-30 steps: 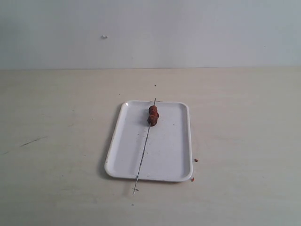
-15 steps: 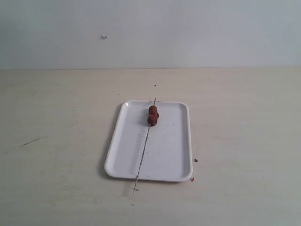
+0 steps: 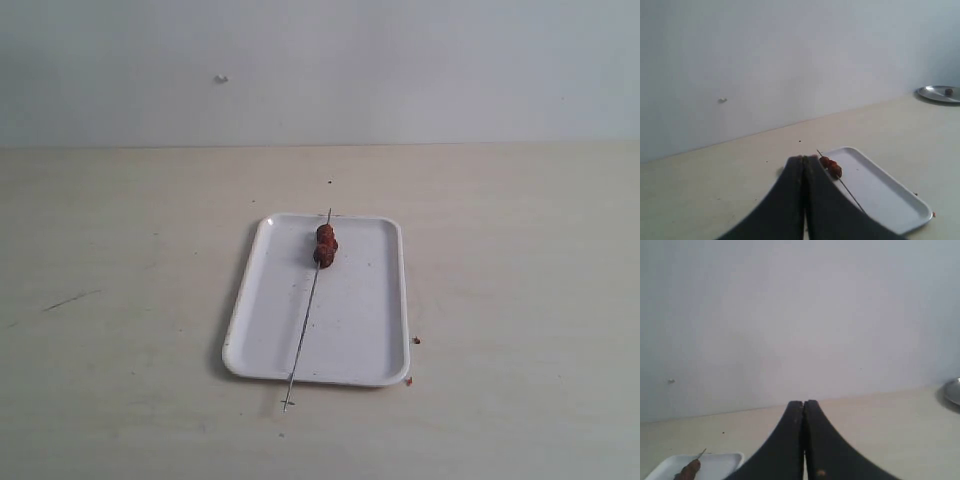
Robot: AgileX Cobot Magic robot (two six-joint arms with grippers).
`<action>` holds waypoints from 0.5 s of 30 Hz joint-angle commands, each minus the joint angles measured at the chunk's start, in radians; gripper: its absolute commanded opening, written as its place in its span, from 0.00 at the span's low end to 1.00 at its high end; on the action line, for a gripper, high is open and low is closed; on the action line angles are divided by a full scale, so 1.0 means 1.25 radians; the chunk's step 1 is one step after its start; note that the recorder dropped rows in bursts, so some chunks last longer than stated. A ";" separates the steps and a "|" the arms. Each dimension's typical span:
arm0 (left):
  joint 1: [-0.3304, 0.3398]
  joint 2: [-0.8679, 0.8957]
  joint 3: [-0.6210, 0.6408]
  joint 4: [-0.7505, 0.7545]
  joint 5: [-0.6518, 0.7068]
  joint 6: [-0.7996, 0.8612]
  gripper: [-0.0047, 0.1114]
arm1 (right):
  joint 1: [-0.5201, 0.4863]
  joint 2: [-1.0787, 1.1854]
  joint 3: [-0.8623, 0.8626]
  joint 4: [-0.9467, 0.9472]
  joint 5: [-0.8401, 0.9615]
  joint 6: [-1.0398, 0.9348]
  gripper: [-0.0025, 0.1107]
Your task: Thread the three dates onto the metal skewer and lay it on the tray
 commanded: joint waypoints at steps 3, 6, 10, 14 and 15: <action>0.000 -0.006 0.002 -0.006 -0.003 -0.005 0.04 | -0.004 -0.004 0.003 0.023 0.117 0.011 0.02; 0.000 -0.006 0.002 -0.006 -0.003 -0.005 0.04 | -0.004 -0.004 0.003 0.042 0.140 0.011 0.02; 0.000 -0.006 0.002 -0.006 -0.003 -0.005 0.04 | -0.004 -0.004 0.003 0.050 0.134 0.015 0.02; 0.000 -0.006 0.002 -0.006 -0.003 -0.005 0.04 | -0.004 -0.004 0.003 -0.070 0.096 0.103 0.02; 0.000 -0.006 0.002 -0.006 -0.003 -0.005 0.04 | -0.004 -0.004 0.002 -0.213 0.095 0.215 0.02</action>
